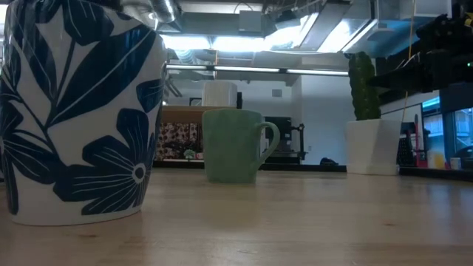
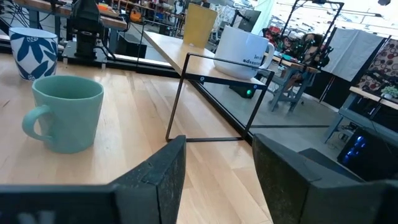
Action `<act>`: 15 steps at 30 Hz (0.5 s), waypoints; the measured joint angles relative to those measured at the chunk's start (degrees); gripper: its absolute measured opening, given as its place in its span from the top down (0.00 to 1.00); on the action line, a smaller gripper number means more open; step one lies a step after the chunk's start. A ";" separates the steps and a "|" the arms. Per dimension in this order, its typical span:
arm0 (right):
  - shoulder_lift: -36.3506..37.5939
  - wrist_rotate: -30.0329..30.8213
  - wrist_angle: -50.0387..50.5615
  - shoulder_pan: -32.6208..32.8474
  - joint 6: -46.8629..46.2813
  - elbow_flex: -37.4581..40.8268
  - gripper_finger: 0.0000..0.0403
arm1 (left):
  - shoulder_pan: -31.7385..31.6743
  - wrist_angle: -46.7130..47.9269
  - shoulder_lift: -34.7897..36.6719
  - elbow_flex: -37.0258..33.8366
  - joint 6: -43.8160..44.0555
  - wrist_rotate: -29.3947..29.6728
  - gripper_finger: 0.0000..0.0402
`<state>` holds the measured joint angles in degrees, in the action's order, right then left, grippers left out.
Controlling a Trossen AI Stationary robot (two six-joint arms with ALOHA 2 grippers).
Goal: Place coffee mugs
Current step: Put the patterned blue mug on the shelf
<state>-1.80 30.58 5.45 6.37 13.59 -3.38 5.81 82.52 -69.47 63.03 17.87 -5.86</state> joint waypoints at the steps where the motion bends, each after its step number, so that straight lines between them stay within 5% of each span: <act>1: 0.00 0.01 0.00 -0.01 -0.01 0.00 0.56 | 0.02 -1.64 0.00 -1.84 -0.23 0.43 0.51; 15: 0.00 -0.10 0.00 0.00 -0.01 0.00 0.56 | 0.96 -16.53 0.26 -14.37 -0.60 -2.95 0.51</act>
<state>-1.80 30.48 5.45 6.37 13.58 -3.38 6.77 65.99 -69.21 48.66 17.26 -8.81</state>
